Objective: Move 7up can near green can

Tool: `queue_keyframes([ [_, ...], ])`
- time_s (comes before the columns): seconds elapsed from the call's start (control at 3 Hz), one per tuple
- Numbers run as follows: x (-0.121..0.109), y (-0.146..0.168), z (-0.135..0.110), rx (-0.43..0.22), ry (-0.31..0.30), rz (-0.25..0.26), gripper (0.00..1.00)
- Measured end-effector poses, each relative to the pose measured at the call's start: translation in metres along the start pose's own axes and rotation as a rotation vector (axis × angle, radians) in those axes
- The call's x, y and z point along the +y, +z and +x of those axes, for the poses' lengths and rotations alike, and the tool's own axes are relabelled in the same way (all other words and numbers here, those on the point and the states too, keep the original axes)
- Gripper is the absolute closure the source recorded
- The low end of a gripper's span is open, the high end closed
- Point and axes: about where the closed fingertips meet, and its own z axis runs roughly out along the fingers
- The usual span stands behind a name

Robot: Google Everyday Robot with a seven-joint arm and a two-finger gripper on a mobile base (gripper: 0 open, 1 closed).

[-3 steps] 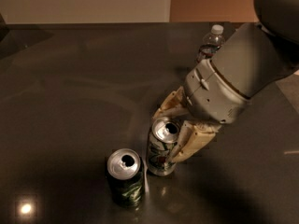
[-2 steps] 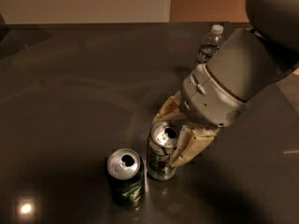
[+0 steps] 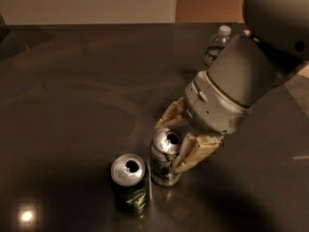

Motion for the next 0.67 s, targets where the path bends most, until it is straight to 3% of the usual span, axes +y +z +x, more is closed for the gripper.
queue_keyframes([
  [0.33,-0.0002,-0.0013,-0.0020,0.003,-0.003,0.006,0.00],
  [0.67,-0.0002,-0.0013,-0.0021,0.003,-0.003,0.007,0.00],
])
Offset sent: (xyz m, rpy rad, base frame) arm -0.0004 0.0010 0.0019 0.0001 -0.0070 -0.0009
